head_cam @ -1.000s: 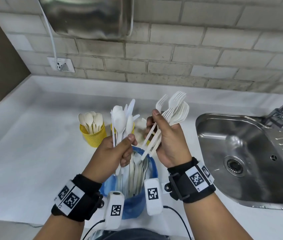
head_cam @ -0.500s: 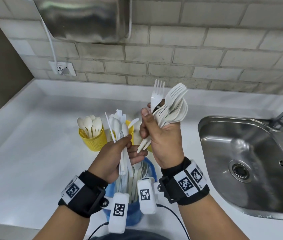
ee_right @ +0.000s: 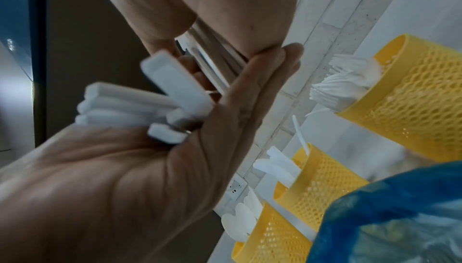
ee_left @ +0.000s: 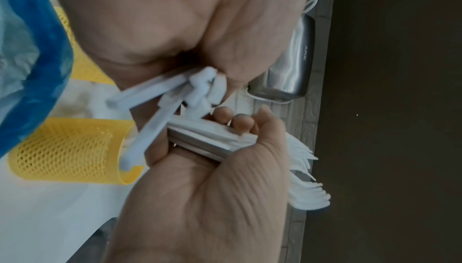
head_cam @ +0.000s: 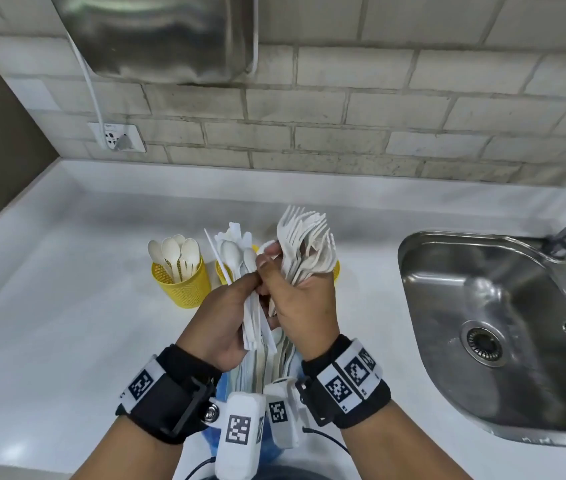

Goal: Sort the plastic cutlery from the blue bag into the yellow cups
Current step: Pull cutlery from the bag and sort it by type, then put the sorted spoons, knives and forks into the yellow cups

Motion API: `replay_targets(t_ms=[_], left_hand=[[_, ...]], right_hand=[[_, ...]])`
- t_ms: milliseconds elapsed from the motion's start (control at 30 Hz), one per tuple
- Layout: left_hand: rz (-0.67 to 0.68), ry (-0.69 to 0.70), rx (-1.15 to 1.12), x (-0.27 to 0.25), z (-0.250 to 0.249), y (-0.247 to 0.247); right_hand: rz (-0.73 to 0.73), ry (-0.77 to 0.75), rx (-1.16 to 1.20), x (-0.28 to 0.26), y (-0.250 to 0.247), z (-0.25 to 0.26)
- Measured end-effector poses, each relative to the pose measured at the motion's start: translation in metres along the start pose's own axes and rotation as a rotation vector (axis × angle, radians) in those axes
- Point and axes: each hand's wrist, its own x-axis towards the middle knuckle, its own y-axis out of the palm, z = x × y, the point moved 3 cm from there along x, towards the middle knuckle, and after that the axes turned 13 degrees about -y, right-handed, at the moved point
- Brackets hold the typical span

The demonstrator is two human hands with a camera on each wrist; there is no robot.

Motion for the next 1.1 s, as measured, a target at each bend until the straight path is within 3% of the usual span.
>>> replay_targets(t_ms=[167, 267, 433, 600, 767, 933, 1100], left_hand=[[-0.136, -0.001, -0.067, 0.000, -0.004, -0.009], [-0.140, 0.039, -0.061, -0.004, -0.007, -0.007], [-0.105, 0.068, -0.066, -0.004, -0.006, -0.004], [-0.145, 0.108, -0.030, -0.003, -0.009, -0.005], [-0.214, 0.118, 0.004, -0.002, -0.010, -0.010], [-0.313, 0.143, 0.071, -0.002, -0.011, -0.012], [-0.326, 0.157, 0.102, -0.001, -0.011, -0.010]], right_hand=[[-0.055, -0.005, -0.038, 0.002, -0.005, 0.000], [-0.028, -0.029, -0.113, 0.009, -0.010, 0.001], [-0.044, 0.134, -0.124, 0.021, -0.031, -0.007], [-0.251, 0.098, -0.082, 0.042, -0.063, -0.001], [-0.343, 0.009, -0.228, 0.063, -0.098, -0.013], [-0.270, -0.005, -0.456, 0.068, -0.115, -0.043], [-0.158, -0.041, -0.597, 0.062, -0.113, -0.065]])
